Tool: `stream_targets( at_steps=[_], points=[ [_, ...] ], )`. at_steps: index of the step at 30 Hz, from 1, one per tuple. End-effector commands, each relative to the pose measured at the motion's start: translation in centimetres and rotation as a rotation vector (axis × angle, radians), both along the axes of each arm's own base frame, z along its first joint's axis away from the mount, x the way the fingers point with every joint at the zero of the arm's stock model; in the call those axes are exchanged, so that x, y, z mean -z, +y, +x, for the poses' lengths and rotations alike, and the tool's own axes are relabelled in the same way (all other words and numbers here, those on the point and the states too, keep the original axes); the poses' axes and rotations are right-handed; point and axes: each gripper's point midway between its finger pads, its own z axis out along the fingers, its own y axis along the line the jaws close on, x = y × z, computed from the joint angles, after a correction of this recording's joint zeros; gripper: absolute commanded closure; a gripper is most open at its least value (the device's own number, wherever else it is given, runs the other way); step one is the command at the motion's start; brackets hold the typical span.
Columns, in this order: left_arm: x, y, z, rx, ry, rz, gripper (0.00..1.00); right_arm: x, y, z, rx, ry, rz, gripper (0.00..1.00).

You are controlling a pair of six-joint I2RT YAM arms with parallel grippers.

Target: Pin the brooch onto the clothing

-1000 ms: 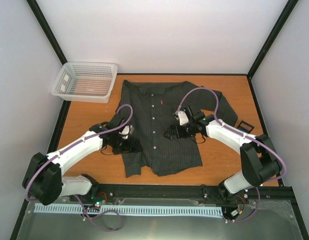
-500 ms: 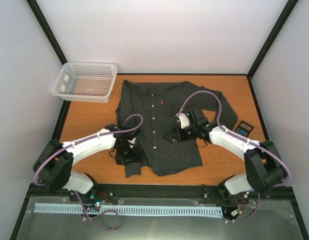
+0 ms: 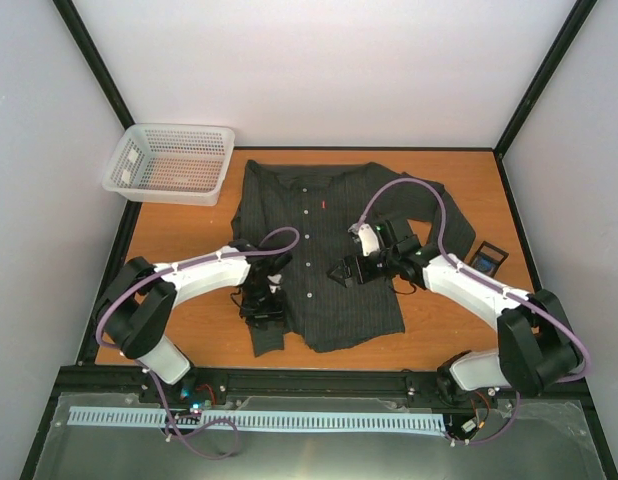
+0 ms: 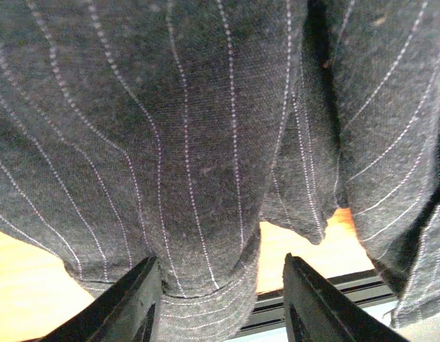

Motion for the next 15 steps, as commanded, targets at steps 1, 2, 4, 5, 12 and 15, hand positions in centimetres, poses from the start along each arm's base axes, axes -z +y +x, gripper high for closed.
stream_targets(
  at_steps=[1, 2, 4, 5, 12, 15],
  points=[
    [-0.5, -0.7, -0.4, 0.052, 0.025, -0.02, 0.58, -0.8, -0.3, 0.0, 0.001, -0.044, -0.013, 0.0],
    [-0.5, -0.6, -0.4, 0.052, 0.026, -0.02, 0.64, -0.9, -0.4, -0.1, 0.006, -0.045, -0.015, 0.0],
    [-0.5, -0.4, -0.5, 0.047, 0.026, -0.011, 0.77, -1.0, -0.6, -0.2, 0.012, -0.046, -0.011, 0.0],
    [-0.6, -0.2, -0.5, 0.044, 0.021, -0.002, 0.85, -0.9, -0.6, -0.4, 0.012, -0.044, -0.008, 0.0],
    [-4.0, 3.7, 2.2, -0.059, -0.164, 0.186, 0.99, -0.3, 1.8, -1.5, -0.101, -0.068, -0.007, 0.01],
    [-8.6, 7.5, 4.7, -0.209, -0.336, 0.329, 0.99, -0.5, 4.7, -2.7, -0.222, -0.093, -0.027, 0.01]
  ],
)
